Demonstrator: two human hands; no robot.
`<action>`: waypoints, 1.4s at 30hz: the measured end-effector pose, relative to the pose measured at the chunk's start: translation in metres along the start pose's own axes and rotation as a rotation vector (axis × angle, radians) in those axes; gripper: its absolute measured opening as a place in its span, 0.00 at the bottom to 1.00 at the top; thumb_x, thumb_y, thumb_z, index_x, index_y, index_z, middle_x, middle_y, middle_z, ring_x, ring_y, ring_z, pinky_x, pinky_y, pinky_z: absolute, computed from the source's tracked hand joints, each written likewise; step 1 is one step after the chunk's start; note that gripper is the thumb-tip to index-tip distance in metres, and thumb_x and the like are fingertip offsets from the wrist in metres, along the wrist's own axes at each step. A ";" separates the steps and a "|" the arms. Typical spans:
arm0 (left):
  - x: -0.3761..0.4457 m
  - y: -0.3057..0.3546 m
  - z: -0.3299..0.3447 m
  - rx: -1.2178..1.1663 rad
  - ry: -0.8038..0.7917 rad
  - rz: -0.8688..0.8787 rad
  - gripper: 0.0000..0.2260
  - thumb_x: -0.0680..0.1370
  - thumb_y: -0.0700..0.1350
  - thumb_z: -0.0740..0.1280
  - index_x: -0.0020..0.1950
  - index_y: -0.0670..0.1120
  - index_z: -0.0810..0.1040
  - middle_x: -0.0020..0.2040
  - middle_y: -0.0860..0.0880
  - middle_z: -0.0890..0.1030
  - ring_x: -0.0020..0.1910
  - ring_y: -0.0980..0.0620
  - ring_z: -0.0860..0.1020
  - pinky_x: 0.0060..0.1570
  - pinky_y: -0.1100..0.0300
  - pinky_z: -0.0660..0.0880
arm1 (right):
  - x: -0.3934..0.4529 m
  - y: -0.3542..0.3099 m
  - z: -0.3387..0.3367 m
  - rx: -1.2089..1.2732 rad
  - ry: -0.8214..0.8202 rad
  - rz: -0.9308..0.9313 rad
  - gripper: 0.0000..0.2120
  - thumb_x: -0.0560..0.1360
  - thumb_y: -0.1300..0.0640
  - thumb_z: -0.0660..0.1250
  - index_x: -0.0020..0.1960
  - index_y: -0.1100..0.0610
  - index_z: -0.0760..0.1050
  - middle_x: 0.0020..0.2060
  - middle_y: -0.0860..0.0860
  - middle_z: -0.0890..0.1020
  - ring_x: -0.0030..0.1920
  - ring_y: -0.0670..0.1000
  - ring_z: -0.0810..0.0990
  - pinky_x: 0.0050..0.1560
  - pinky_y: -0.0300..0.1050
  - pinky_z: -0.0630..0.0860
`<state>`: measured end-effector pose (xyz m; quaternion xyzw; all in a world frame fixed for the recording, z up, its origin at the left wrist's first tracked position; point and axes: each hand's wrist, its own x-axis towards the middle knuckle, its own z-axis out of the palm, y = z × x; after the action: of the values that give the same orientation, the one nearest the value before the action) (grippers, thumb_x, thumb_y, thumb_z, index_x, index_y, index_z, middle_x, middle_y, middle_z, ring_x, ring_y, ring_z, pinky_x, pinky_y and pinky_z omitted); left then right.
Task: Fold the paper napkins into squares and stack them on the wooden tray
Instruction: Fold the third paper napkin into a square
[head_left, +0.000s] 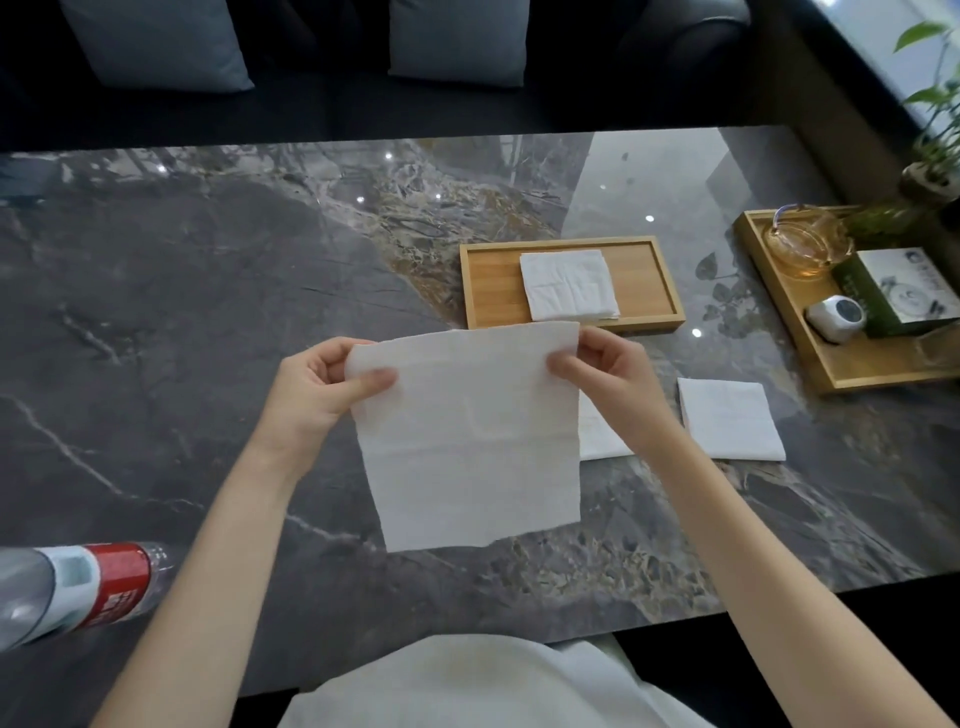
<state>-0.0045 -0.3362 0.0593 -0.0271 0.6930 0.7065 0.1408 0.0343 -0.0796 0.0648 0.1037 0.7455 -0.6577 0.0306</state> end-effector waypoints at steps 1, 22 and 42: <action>0.005 -0.009 0.001 0.015 0.016 -0.029 0.09 0.64 0.36 0.73 0.41 0.44 0.79 0.32 0.55 0.84 0.32 0.59 0.80 0.34 0.67 0.77 | 0.006 0.010 0.001 -0.024 0.014 0.026 0.07 0.73 0.68 0.65 0.48 0.60 0.78 0.40 0.49 0.82 0.39 0.41 0.81 0.42 0.34 0.77; -0.045 -0.064 -0.002 0.421 0.072 0.109 0.12 0.66 0.34 0.73 0.35 0.52 0.81 0.41 0.60 0.84 0.48 0.62 0.79 0.53 0.71 0.71 | -0.033 0.066 0.001 -0.391 0.064 -0.059 0.08 0.69 0.65 0.69 0.39 0.53 0.79 0.41 0.44 0.82 0.50 0.45 0.76 0.49 0.33 0.70; -0.072 -0.113 0.037 1.045 -0.082 0.311 0.21 0.73 0.46 0.54 0.64 0.45 0.70 0.68 0.45 0.71 0.67 0.54 0.62 0.64 0.58 0.57 | -0.077 0.108 0.048 -1.048 -0.007 -0.259 0.21 0.77 0.52 0.51 0.66 0.57 0.70 0.64 0.53 0.76 0.67 0.53 0.68 0.65 0.49 0.59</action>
<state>0.0972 -0.3112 -0.0327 0.1769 0.9416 0.2811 0.0561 0.1263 -0.1240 -0.0325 -0.0202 0.9803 -0.1965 -0.0006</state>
